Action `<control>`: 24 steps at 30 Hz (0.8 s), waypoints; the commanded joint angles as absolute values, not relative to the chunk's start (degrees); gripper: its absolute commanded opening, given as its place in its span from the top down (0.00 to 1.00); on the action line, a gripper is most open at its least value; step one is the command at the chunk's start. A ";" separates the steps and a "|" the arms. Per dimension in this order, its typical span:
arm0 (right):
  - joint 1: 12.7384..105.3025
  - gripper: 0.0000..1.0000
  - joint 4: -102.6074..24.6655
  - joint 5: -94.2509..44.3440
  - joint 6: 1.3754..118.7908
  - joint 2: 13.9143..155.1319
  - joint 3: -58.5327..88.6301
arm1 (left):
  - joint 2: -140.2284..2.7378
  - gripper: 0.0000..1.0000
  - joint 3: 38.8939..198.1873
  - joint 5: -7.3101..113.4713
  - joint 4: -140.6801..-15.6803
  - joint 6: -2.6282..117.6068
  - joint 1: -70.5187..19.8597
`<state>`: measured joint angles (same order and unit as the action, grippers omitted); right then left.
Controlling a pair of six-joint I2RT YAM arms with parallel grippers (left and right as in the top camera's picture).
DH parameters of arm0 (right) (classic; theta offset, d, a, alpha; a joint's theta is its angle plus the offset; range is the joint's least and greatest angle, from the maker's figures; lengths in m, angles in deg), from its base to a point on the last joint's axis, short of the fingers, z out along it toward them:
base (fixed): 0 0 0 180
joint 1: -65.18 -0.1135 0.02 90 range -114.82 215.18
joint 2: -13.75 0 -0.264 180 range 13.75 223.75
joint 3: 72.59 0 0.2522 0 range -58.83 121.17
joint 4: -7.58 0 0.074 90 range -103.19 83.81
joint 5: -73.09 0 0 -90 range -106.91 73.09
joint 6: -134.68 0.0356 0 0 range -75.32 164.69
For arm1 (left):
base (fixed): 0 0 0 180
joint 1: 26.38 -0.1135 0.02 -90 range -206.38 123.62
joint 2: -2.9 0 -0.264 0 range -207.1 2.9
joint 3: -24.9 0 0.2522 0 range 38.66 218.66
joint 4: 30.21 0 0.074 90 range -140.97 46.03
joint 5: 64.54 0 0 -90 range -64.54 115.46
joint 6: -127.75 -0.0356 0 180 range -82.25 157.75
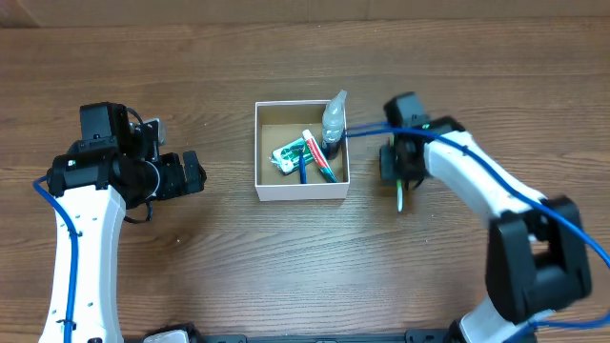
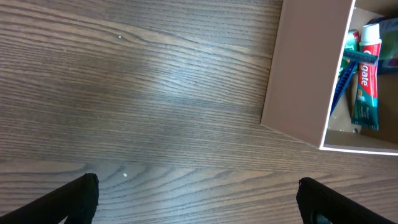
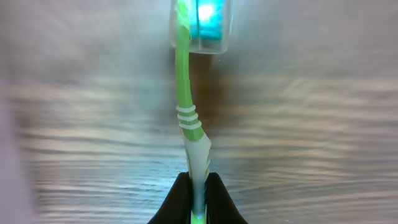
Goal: Pack container
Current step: 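Lift the toothbrush into the box and open the right gripper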
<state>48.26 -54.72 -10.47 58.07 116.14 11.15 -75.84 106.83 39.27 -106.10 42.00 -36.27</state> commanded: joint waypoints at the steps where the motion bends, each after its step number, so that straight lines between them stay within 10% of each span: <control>1: 46.88 0.96 -54.98 -7.54 53.96 104.84 20.63 | -74.81 0.00 106.65 40.32 -106.02 40.93 -36.57; 12: 29.90 0.96 -55.42 -15.35 27.69 100.10 23.06 | -74.81 0.00 106.65 40.34 -105.82 40.93 -36.57; 24: 24.63 0.91 -48.77 -15.78 26.45 112.38 22.64 | -74.81 0.00 106.65 40.34 -105.84 40.93 -36.57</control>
